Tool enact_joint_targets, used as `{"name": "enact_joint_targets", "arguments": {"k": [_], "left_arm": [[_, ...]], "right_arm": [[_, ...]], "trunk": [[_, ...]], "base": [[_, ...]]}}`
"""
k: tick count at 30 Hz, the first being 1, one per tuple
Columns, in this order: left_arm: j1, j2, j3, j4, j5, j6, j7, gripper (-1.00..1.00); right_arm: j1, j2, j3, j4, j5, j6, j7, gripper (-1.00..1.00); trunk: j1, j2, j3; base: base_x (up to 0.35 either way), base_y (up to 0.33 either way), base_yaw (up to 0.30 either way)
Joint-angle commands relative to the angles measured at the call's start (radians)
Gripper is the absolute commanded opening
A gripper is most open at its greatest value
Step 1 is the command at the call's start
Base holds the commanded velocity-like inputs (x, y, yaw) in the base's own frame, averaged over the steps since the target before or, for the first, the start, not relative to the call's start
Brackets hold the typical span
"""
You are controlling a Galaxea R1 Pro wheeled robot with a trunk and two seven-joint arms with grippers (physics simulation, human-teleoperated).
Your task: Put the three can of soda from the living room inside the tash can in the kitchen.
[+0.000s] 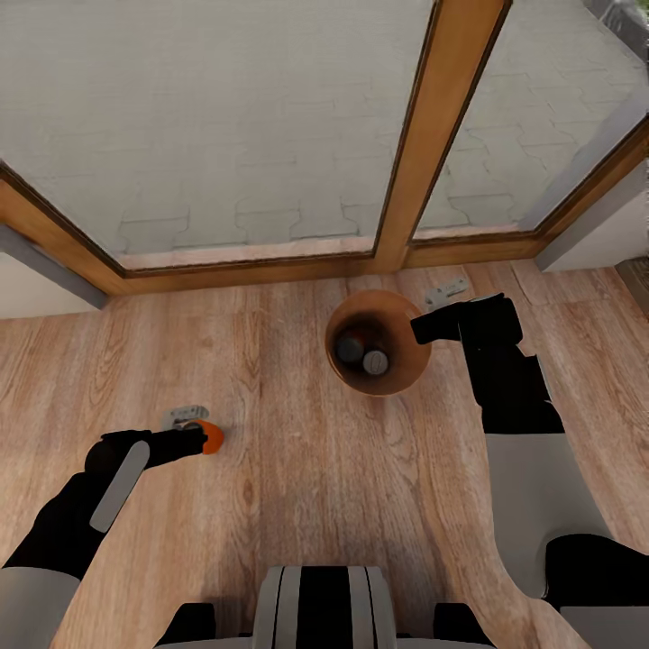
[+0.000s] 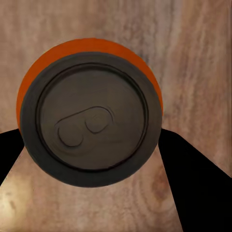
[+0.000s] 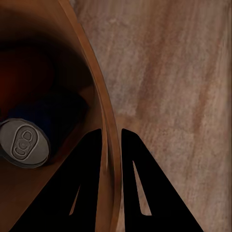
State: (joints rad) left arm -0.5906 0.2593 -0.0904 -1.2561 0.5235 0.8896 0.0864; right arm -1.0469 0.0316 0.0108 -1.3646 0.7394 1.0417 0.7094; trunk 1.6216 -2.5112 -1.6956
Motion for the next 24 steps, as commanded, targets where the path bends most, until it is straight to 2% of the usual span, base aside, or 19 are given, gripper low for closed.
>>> {"name": "enact_joint_targets", "arguments": {"k": [1, 8, 24], "left_arm": [[0.0, 0.0, 0.0, 0.0, -0.002, 0.0, -0.002, -1.0], [0.0, 0.0, -0.001, 0.0, -0.003, 0.0, -0.002, -1.0], [-0.001, 0.0, -0.001, -0.006, 0.001, 0.014, -0.002, -1.0]], "right_arm": [[0.0, 0.0, 0.0, 0.0, -0.017, 0.006, 0.004, -1.0], [0.001, 0.001, 0.024, 0.001, -0.017, 0.006, 0.004, -1.0], [0.006, 0.001, 0.026, 0.001, -0.019, 0.006, 0.004, -1.0]], "trunk": [[0.0, 0.0, 0.004], [-0.004, 0.002, 0.031], [-0.011, 0.006, 0.093]], "base": [[0.0, 0.0, 0.0], [0.0, 0.0, 0.0], [0.0, 0.0, 0.0]]}}
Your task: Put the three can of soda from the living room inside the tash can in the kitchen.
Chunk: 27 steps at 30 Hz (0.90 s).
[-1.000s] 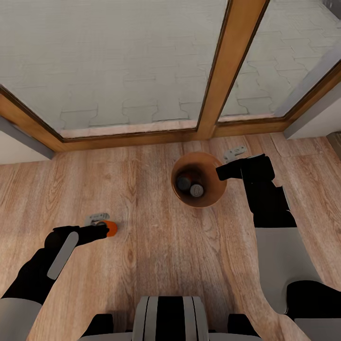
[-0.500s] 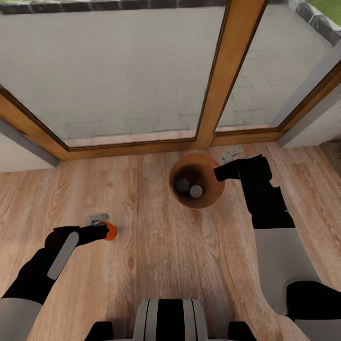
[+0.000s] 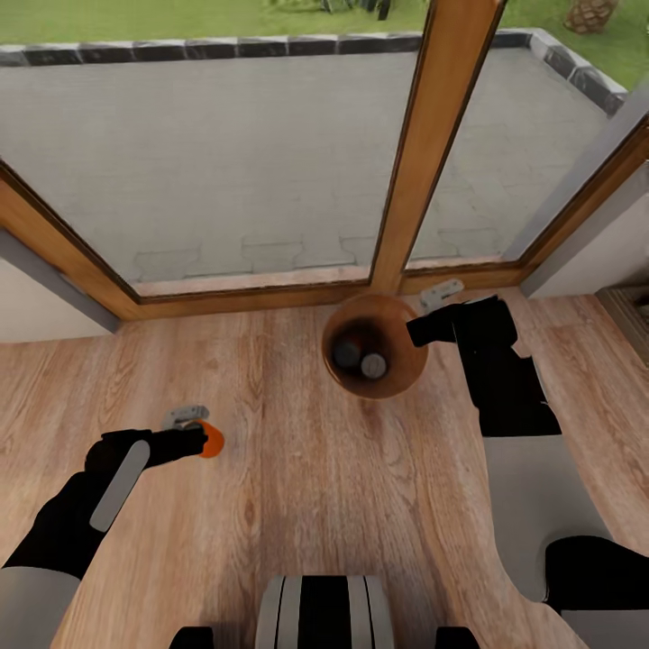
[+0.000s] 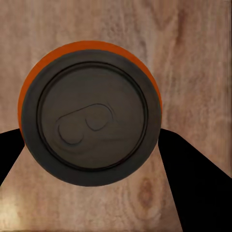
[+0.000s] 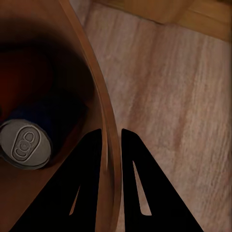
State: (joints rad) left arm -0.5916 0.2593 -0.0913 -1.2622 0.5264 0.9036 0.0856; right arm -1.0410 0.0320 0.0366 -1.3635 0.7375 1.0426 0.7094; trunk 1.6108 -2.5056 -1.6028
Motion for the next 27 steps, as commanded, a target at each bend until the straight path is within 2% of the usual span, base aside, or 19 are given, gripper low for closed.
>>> {"name": "enact_joint_targets", "arguments": {"k": [1, 4, 6, 7, 11, 18, 20, 22, 23, 24, 25, 27], "left_arm": [[0.0, 0.0, 0.0, -0.002, -0.002, 0.004, -0.001, -1.0], [0.0, 0.0, 0.001, -0.024, -0.001, 0.021, -0.001, -1.0], [0.001, 0.001, 0.002, -0.051, 0.0, 0.052, -0.001, -1.0], [0.001, 0.001, 0.005, -0.087, 0.0, 0.089, -0.001, -1.0], [0.001, 0.002, 0.009, -0.165, 0.002, 0.144, -0.001, -1.0], [0.001, 0.008, 0.012, -0.231, 0.015, 0.144, -0.003, -1.0], [0.001, 0.01, 0.011, -0.243, 0.029, 0.144, -0.004, -1.0], [0.001, 0.012, 0.009, -0.252, 0.068, 0.144, -0.004, -1.0], [0.005, 0.018, 0.015, -0.247, 0.078, 0.144, -0.009, -1.0], [0.002, 0.023, 0.02, -0.252, 0.083, 0.144, -0.014, -1.0], [0.001, 0.029, 0.026, -0.258, 0.087, 0.144, -0.018, -1.0], [0.001, 0.04, 0.038, -0.264, 0.092, 0.144, -0.023, -1.0]], "right_arm": [[0.0, 0.0, 0.0, 0.0, -0.017, 0.005, 0.004, -1.0], [0.006, 0.0, -0.001, 0.003, -0.018, 0.005, 0.004, -1.0], [0.009, 0.0, -0.001, 0.006, -0.019, 0.005, 0.004, -1.0], [0.015, 0.0, 0.0, 0.007, -0.019, 0.005, 0.004, -1.0], [0.036, 0.001, 0.0, 0.009, -0.02, 0.005, 0.004, -1.0], [0.044, -0.005, -0.01, 0.013, -0.023, 0.005, 0.019, -1.0], [0.046, -0.009, -0.013, 0.015, -0.021, 0.005, 0.054, -1.0], [0.046, -0.011, -0.015, 0.022, -0.019, 0.005, 0.089, -1.0], [0.053, -0.017, -0.018, 0.028, -0.001, 0.005, 0.092, -1.0], [0.059, -0.023, -0.011, 0.035, -0.021, 0.005, 0.097, -1.0], [0.065, -0.028, -0.004, 0.045, -0.02, 0.005, 0.101, -1.0], [0.077, -0.04, -0.003, 0.045, 0.007, 0.005, 0.107, -1.0]], "trunk": [[0.0, 0.0, 0.004], [-0.002, 0.001, 0.016], [-0.003, 0.001, 0.023], [-0.003, 0.002, 0.027], [-0.005, 0.003, 0.043], [-0.008, 0.004, 0.07], [-0.009, 0.005, 0.078], [-0.01, 0.005, 0.085], [-0.01, 0.005, 0.085], [-0.01, 0.005, 0.085], [-0.01, 0.005, 0.085], [-0.01, 0.005, 0.085]], "base": [[0.0, 0.0, 0.0], [0.0, 0.0, 0.0], [0.0, 0.0, 0.0], [0.0, 0.0, 0.0], [0.0, 0.0, 0.0], [0.0, 0.0, 0.0], [0.0, 0.0, 0.0], [0.0, 0.0, 0.0], [0.008, 0.0, 0.0], [0.004, 0.0, 0.0], [0.003, 0.0, 0.0], [0.003, 0.0, 0.0]]}}
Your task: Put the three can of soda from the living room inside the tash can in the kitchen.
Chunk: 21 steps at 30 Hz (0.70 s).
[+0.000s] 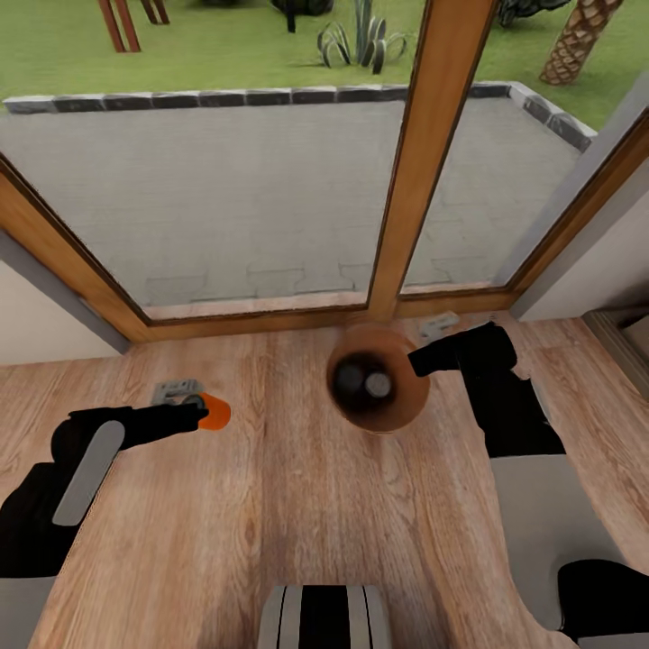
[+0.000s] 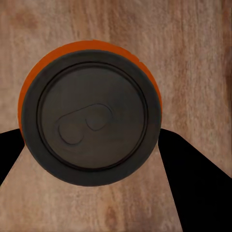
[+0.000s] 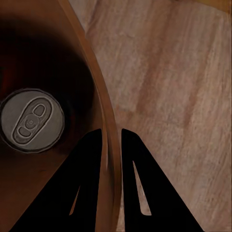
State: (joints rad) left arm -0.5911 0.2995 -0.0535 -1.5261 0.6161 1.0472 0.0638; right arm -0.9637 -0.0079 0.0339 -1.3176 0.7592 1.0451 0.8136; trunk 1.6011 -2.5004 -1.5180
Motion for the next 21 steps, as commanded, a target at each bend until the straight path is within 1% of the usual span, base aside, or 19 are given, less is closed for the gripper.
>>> {"name": "enact_joint_targets", "arguments": {"k": [1, 3, 7, 11, 14, 15, 16, 17, 20, 21], "left_arm": [[0.0, 0.006, 0.004, 0.0, 0.003, 0.0, -0.002, -1.0], [0.0, 0.013, 0.004, 0.0, 0.003, 0.0, -0.002, -1.0], [0.0, 0.013, 0.004, 0.0, 0.003, 0.0, -0.002, -1.0], [0.0, 0.013, 0.004, 0.0, 0.003, 0.0, -0.002, -1.0], [-0.001, 0.014, 0.007, -0.006, 0.002, 0.0, -0.002, -1.0], [0.005, 0.019, 0.001, 0.0, 0.009, 0.0, -0.007, -1.0], [0.011, 0.025, -0.004, 0.006, 0.016, 0.0, -0.012, -1.0], [0.016, 0.031, -0.01, 0.011, 0.022, 0.0, -0.016, -1.0], [0.034, 0.048, -0.025, 0.028, 0.042, 0.0, -0.031, -1.0], [0.055, 0.117, -0.027, 0.112, 0.335, 0.0, -0.056, -1.0]], "right_arm": [[0.006, 0.0, 0.0, -0.001, -0.007, 0.002, 0.006, -1.0], [0.018, 0.0, 0.0, -0.001, 0.044, -0.005, 0.011, -1.0], [0.042, 0.0, 0.0, -0.001, 0.105, -0.003, 0.023, -1.0], [0.058, 0.0, 0.0, -0.001, 0.147, 0.002, 0.034, -1.0], [0.055, -0.002, 0.003, -0.003, 0.166, 0.002, 0.035, -1.0], [0.061, 0.004, 0.008, 0.003, 0.171, 0.002, 0.038, -1.0], [0.067, 0.009, 0.007, 0.008, 0.191, -0.006, 0.04, -1.0], [0.073, 0.015, 0.002, 0.018, 0.202, -0.004, 0.043, -1.0], [0.09, 0.031, -0.01, 0.036, 0.217, 0.002, 0.053, -1.0], [0.092, 0.078, -0.012, 0.037, 0.14, 0.002, 0.259, -1.0]], "trunk": [[0.0, 0.0, 0.0], [0.0, 0.0, 0.0], [0.0, 0.0, 0.0], [0.0, 0.0, 0.0], [0.0, 0.0, 0.0], [0.0, 0.0, 0.0], [0.0, 0.0, 0.0], [0.0, 0.0, 0.0], [0.0, 0.0, 0.0], [-0.001, 0.0, 0.004]], "base": [[0.003, 0.0, 0.0], [0.003, 0.0, 0.0], [0.003, 0.0, 0.0], [0.003, 0.0, 0.0], [0.003, 0.0, 0.0], [0.001, 0.0, 0.0], [0.001, 0.0, 0.0], [0.0, 0.0, 0.0], [0.0, 0.0, 0.0], [0.0, 0.0, 0.0]]}}
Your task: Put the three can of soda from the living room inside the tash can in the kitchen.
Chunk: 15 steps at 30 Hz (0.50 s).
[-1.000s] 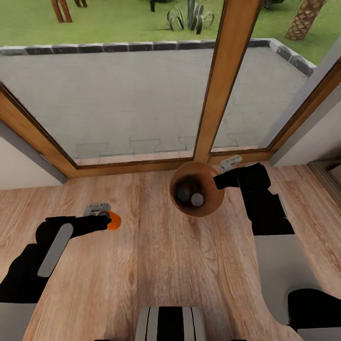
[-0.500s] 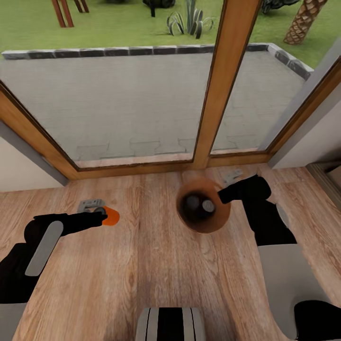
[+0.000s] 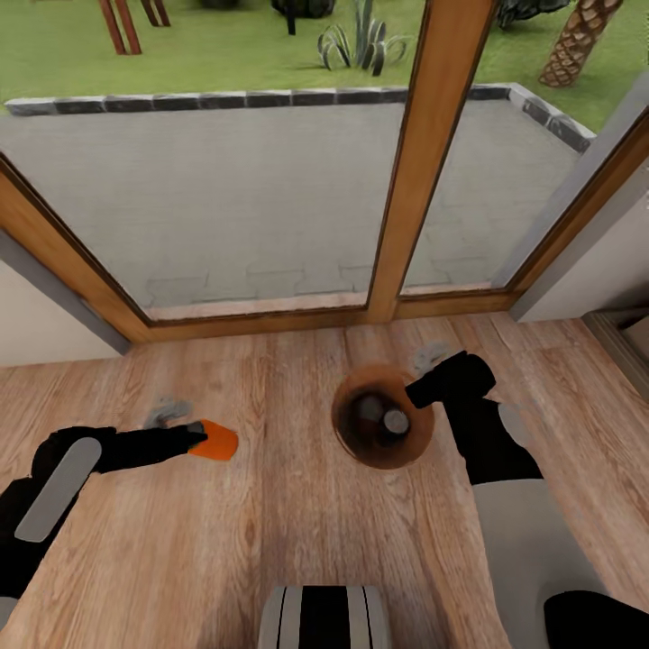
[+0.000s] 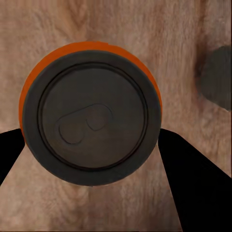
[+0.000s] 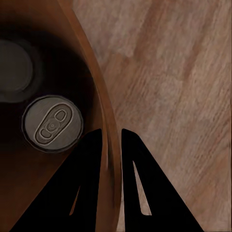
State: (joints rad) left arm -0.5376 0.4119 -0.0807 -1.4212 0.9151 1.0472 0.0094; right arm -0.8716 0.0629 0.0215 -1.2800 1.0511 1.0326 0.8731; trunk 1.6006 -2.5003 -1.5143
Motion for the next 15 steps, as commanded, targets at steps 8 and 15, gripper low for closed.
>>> {"name": "enact_joint_targets", "arguments": {"k": [8, 15], "left_arm": [[0.004, 0.011, -0.002, 0.013, 0.051, 0.0, -0.006, -1.0], [0.004, 0.011, -0.002, 0.009, 0.051, 0.0, -0.006, -1.0]], "right_arm": [[0.003, 0.015, -0.002, -0.004, -0.125, 0.015, 0.23, -1.0], [0.003, 0.013, -0.003, -0.01, -0.122, 0.015, 0.231, -1.0]], "trunk": [[-0.027, 0.048, 0.026], [-0.054, 0.097, 0.048]], "base": [[0.0, 0.0, 0.0], [0.0, 0.0, 0.0]]}}
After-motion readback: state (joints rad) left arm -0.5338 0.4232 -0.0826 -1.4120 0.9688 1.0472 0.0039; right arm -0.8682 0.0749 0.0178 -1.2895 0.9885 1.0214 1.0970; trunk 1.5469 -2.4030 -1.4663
